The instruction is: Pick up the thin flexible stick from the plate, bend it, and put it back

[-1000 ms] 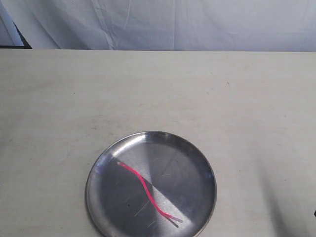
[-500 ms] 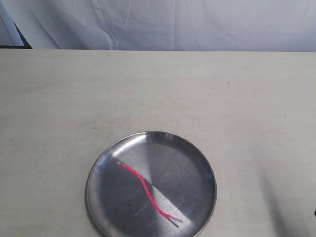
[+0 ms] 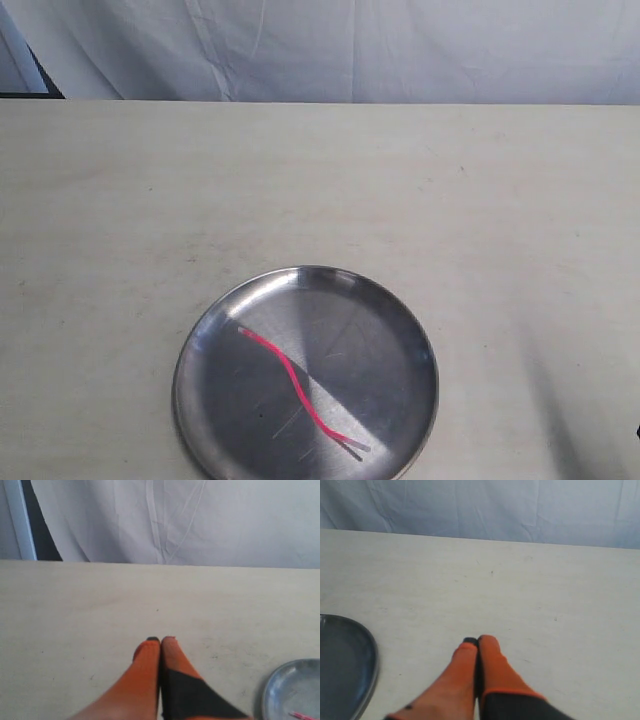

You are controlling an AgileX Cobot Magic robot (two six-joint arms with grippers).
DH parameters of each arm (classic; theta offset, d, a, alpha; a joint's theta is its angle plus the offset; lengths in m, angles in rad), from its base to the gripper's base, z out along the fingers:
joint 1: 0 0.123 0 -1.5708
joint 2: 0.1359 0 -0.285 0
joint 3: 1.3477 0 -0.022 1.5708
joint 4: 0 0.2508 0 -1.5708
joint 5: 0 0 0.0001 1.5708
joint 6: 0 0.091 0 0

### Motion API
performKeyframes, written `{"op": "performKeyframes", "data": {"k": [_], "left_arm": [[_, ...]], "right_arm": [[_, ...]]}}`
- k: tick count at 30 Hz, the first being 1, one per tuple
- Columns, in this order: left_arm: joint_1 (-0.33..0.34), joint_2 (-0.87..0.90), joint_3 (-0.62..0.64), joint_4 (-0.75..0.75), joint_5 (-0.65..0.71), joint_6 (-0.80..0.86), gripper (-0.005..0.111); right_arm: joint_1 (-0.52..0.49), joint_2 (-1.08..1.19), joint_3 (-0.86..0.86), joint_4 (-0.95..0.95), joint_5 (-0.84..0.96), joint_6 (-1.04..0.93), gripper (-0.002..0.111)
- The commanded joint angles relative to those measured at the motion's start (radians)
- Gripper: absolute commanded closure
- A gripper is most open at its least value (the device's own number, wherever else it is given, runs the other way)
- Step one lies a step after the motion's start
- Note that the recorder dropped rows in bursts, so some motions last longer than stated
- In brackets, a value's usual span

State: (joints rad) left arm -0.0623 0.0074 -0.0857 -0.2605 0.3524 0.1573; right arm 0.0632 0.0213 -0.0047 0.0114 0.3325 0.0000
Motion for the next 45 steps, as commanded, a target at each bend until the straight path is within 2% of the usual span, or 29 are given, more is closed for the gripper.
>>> {"op": "performKeyframes", "data": {"k": [1,6,45], "left_arm": [[0.001,-0.007,0.066,0.031,-0.059,-0.071,0.107],[0.001,-0.007,0.086,0.027,-0.122,-0.081,0.107],[0.001,-0.007,0.086,0.055,-0.122,-0.079,0.107]], "right_arm": [[-0.005,-0.006,0.005,-0.001,-0.009,0.000,0.108],[-0.005,-0.006,0.005,-0.001,-0.011,0.000,0.108],[-0.005,-0.006,0.005,0.001,-0.009,0.000,0.108]]}}
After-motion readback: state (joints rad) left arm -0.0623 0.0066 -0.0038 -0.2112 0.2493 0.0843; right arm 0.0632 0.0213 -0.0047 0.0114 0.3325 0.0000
